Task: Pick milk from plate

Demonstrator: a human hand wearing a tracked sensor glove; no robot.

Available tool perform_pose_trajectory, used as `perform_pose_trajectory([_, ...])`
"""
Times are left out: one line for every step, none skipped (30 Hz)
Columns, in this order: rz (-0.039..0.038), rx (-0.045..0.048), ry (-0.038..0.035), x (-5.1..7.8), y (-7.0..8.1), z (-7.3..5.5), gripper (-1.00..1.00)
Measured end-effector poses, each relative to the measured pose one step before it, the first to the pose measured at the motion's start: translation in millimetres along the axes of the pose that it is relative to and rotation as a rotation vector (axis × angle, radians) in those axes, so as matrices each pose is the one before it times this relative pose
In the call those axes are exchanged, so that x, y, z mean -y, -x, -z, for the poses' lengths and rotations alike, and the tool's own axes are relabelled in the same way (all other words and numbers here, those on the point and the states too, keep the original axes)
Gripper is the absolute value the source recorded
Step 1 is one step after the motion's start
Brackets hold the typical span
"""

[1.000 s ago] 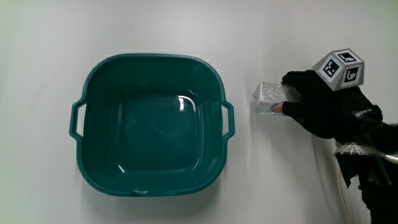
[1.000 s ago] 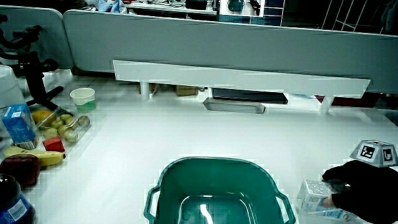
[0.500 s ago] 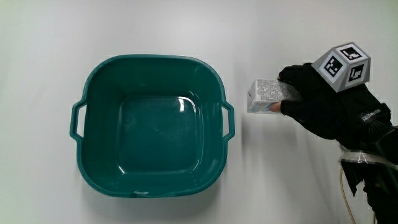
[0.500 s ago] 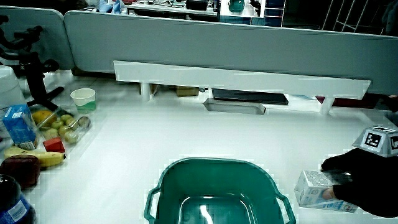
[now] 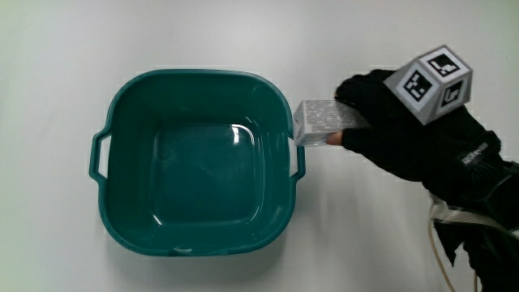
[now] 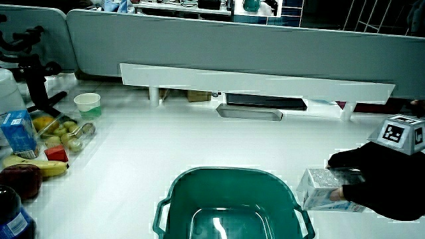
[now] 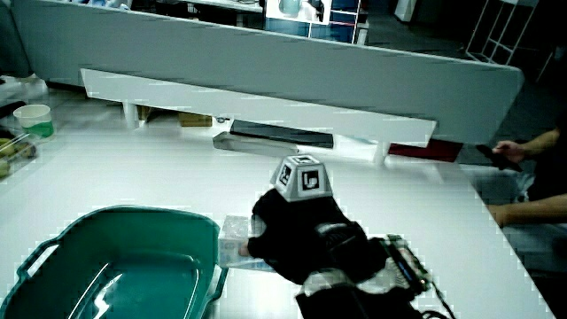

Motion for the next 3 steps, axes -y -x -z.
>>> perform_pose_trajectory([-0.00628,0.00349,-0.00551,-0.54,4.16,-2.15,1.0])
perform_pose_trajectory([-0.00628,0.00349,-0.00551,-0.58,4.15,-2.16,1.0])
perform_pose_trajectory([-0.02656,-0.00868,0.01393,-1.92,1.83,0.92,1.0])
